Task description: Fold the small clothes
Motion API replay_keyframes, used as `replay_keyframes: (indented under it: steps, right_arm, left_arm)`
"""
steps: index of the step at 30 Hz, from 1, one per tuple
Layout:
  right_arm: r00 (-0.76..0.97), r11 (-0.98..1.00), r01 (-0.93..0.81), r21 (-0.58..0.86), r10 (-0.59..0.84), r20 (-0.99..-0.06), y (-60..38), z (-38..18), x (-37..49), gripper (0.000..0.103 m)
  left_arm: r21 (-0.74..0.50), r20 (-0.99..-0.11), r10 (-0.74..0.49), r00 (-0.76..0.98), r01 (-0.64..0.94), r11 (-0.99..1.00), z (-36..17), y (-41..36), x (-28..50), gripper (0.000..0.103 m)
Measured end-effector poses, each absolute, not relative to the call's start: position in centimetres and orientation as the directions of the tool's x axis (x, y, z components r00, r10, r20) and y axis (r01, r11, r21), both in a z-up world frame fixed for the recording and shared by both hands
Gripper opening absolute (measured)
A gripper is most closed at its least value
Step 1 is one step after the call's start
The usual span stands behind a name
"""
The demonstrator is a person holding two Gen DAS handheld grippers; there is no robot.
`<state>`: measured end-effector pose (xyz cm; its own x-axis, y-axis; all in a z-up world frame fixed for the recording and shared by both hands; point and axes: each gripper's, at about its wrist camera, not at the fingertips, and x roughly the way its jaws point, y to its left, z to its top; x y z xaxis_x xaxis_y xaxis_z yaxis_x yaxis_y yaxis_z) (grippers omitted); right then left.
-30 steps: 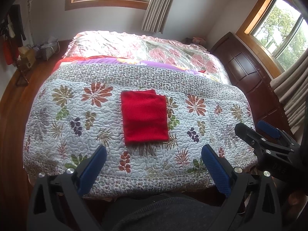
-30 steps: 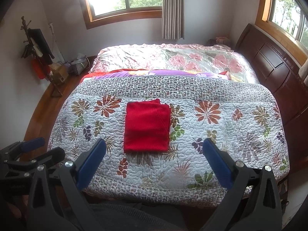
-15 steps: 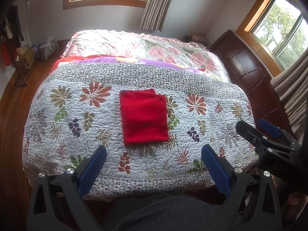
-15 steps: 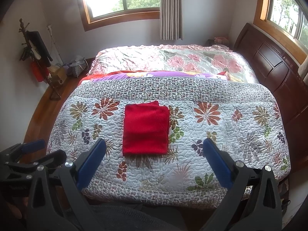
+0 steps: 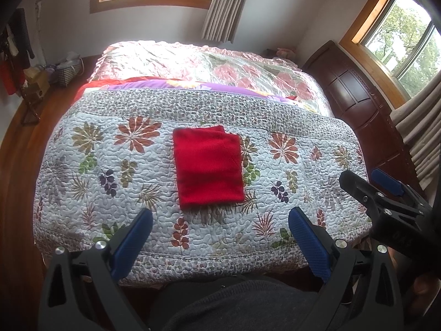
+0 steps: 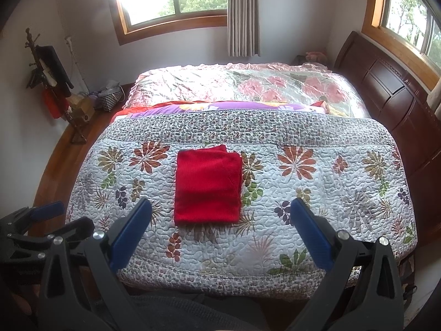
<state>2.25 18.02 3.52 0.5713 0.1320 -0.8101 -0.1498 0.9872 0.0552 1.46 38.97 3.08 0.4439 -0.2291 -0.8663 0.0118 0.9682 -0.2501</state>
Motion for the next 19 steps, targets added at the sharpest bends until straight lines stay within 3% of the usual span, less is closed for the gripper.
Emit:
replay_keyframes:
  steps: [19]
  right_arm:
    - [0.562, 0.99, -0.134, 0.044, 0.112, -0.82, 17.9, 2.7, 3.5, 0.1]
  left_arm:
    - [-0.25, -0.868, -0.229, 0.441, 0.011, 0.968, 2.9, 39.0, 1.7, 0.099]
